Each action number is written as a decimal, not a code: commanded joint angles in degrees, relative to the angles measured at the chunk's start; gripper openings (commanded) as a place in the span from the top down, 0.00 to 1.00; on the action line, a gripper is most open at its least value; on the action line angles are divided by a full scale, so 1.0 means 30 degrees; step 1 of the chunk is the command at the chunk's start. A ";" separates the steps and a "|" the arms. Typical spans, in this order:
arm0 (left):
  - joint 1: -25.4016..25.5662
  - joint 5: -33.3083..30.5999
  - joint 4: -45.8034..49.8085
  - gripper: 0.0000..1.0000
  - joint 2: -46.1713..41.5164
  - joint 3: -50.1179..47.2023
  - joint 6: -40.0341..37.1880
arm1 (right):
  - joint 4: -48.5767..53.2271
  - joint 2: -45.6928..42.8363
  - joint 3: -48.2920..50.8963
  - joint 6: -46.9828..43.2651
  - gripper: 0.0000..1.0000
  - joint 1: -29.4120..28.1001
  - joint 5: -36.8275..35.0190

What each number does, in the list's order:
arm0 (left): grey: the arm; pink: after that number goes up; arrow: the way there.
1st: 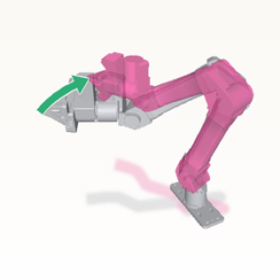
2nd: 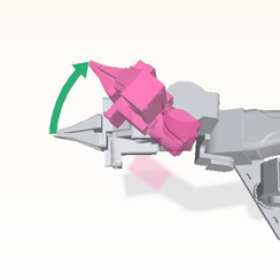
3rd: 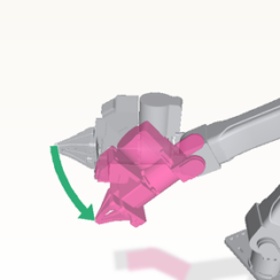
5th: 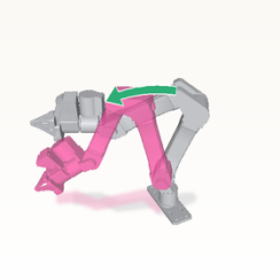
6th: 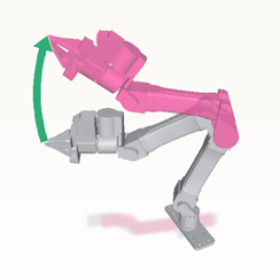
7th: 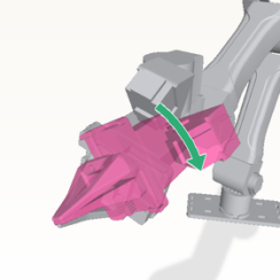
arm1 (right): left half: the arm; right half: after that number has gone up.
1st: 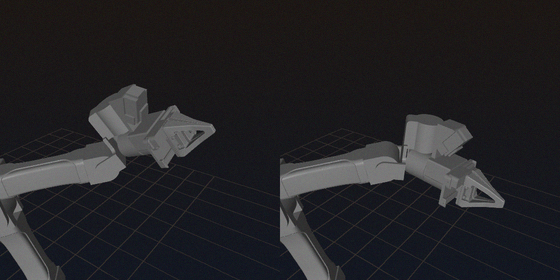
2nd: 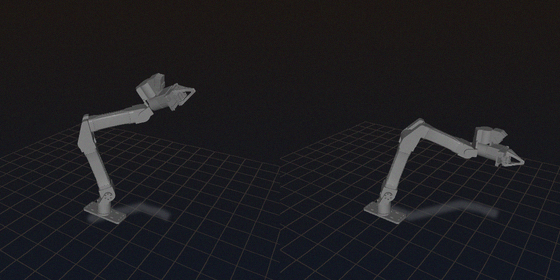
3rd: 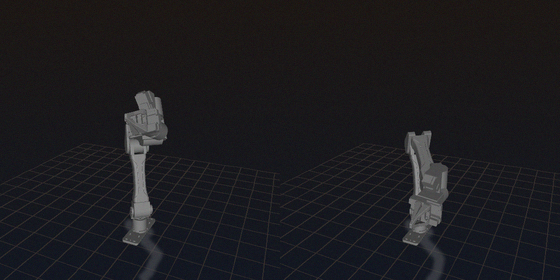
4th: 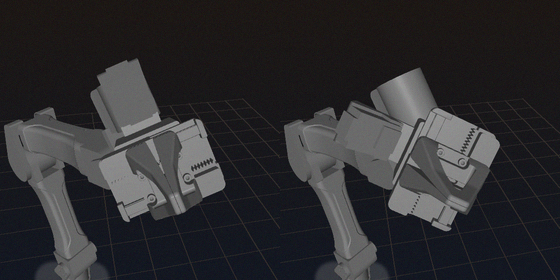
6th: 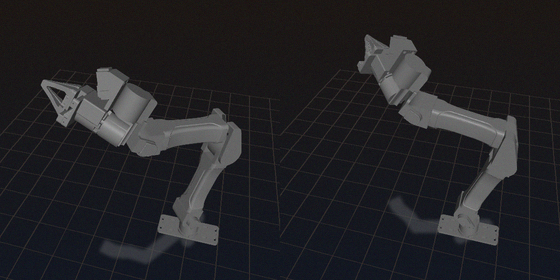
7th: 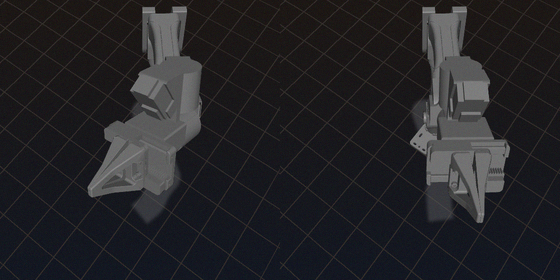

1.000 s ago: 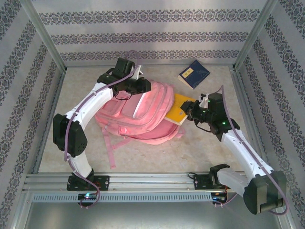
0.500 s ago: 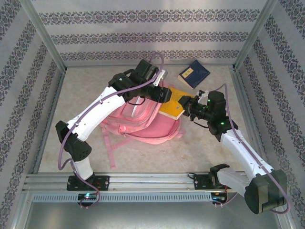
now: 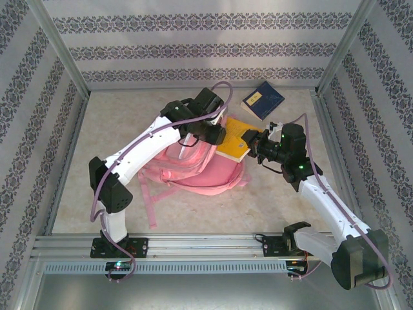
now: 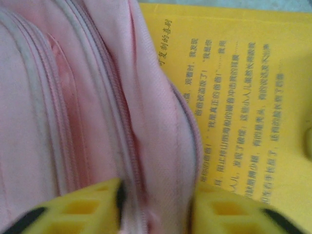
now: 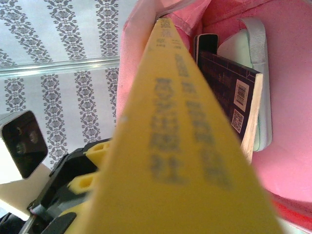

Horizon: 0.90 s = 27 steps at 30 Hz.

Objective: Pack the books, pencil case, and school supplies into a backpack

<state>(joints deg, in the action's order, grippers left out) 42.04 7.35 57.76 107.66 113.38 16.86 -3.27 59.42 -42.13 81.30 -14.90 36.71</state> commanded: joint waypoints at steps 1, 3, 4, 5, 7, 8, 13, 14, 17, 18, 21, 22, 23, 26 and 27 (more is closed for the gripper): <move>0.0231 0.0268 -0.0037 0.94 0.0430 0.0621 -0.0211 | -0.3031 -0.0660 -0.0595 -0.0383 1.00 -0.0323 0.0903; 0.0180 -0.0258 0.0002 1.00 0.0194 0.1054 -0.0423 | -0.1742 -0.0804 -0.0838 -0.1293 1.00 -0.0301 0.0768; 0.0116 -0.0634 -0.0069 1.00 -0.0073 0.1154 -0.0543 | -0.0598 -0.0924 -0.1032 -0.2052 1.00 -0.0265 0.0646; 0.0031 -0.0983 -0.0081 1.00 -0.0388 0.1294 -0.0666 | 0.0445 -0.0979 -0.1222 -0.2868 1.00 -0.0272 0.0568; -0.0175 -0.2089 0.0091 1.00 -0.1023 0.1611 -0.0879 | 0.2354 -0.1166 -0.1492 -0.4338 1.00 -0.0302 0.0252; -0.0240 -0.2743 0.0109 1.00 -0.1472 0.1715 -0.1138 | 0.3114 -0.1357 -0.1507 -0.4961 1.00 -0.0350 -0.0011; -0.0968 -0.4539 0.0641 1.00 -0.3115 0.2142 -0.2367 | 0.4032 -0.2088 -0.0527 -0.5899 1.00 -0.0394 -0.0499; -0.1152 -0.4708 0.0844 1.00 -0.3308 0.2277 -0.2564 | 0.3993 -0.2138 -0.0414 -0.5966 1.00 -0.0446 -0.0525; -0.1594 -0.5111 0.1450 1.00 -0.3532 0.2685 -0.3353 | 0.3219 -0.2257 -0.0322 -0.5944 1.00 -0.0666 -0.0484; -0.1739 -0.5117 0.1630 1.00 -0.3594 0.2913 -0.3519 | 0.2978 -0.2179 -0.0385 -0.5810 1.00 -0.0746 -0.0392; -0.2205 -0.4897 0.1505 1.00 -0.3855 0.3088 -0.3599 | 0.1676 -0.1677 -0.0628 -0.5063 1.00 -0.1107 -0.0010; -0.2343 -0.4714 0.1442 1.00 -0.3864 0.3160 -0.3599 | 0.1241 -0.1412 -0.0814 -0.4755 1.00 -0.1360 0.0053; -0.2410 -0.4602 0.1431 1.00 -0.3864 0.3284 -0.3642 | 0.0762 -0.1177 -0.0944 -0.4471 1.00 -0.1590 0.0054; -0.2441 -0.4338 0.1416 1.00 -0.3753 0.3623 -0.3833 | -0.0754 -0.0401 -0.1285 -0.3237 1.00 -0.2345 -0.0304; -0.2442 -0.4255 0.1403 1.00 -0.3747 0.3688 -0.3805 | -0.1244 -0.0115 -0.1351 -0.2809 1.00 -0.2571 -0.0491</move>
<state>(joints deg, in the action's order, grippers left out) 35.40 -4.56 64.38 98.63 120.66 7.49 3.05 58.17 -43.07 69.08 -21.19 35.22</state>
